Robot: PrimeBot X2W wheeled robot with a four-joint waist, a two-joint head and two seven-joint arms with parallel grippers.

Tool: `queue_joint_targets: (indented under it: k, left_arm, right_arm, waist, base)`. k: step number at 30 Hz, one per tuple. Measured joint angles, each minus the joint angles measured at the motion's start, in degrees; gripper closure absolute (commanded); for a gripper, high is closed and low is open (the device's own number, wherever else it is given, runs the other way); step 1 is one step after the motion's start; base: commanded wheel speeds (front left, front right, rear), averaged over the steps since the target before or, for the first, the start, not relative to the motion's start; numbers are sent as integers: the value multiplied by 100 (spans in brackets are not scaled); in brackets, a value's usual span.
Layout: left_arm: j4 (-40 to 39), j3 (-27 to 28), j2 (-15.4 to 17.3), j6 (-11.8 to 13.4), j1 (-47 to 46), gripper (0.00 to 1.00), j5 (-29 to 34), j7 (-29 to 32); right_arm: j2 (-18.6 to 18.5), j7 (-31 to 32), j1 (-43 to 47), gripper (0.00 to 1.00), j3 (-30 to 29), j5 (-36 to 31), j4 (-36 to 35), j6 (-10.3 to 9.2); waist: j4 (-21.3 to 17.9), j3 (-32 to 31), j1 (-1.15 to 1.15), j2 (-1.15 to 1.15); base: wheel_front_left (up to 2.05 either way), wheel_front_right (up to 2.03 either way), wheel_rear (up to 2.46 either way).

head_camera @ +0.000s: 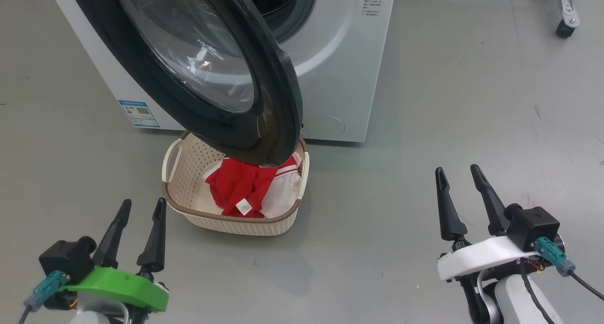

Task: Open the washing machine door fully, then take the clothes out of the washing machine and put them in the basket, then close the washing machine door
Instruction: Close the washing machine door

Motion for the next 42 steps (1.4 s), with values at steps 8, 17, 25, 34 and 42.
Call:
queue_joint_targets:
  k: [8, 17, 25, 34, 42]
  left_arm:
    - [119, -5, -11, 0, -1, 0, 108, -107]
    - [183, -40, -21, 0, -2, 0, 234, -151]
    - [243, -99, -76, 0, -3, 0, 264, -157]
    - [208, -4, -115, 0, -13, 0, 296, -157]
    - [166, 12, -154, 0, -14, 0, 347, -157]
  right_arm:
    - [2, 0, 1, 0, 20, 0, 1, 1]
    - [5, 0, 3, 0, 20, 0, 2, 16]
    - [11, 0, 4, 0, 20, 0, 4, 18]
    - [14, 0, 5, 0, 19, 0, 7, 46]
    - [22, 0, 5, 0, 19, 0, 9, 47]
  waist:
    - [-10, -17, 0, 0]
    - [-18, -39, 0, 0]
    - [-21, -69, 0, 0]
    - [-21, -79, 0, 0]
    - [-26, -94, 0, 0]
  base:
    - [0, 0, 0]
    - [0, 0, 0]
    - [0, 0, 0]
    - [0, 0, 0]
    - [0, 0, 0]
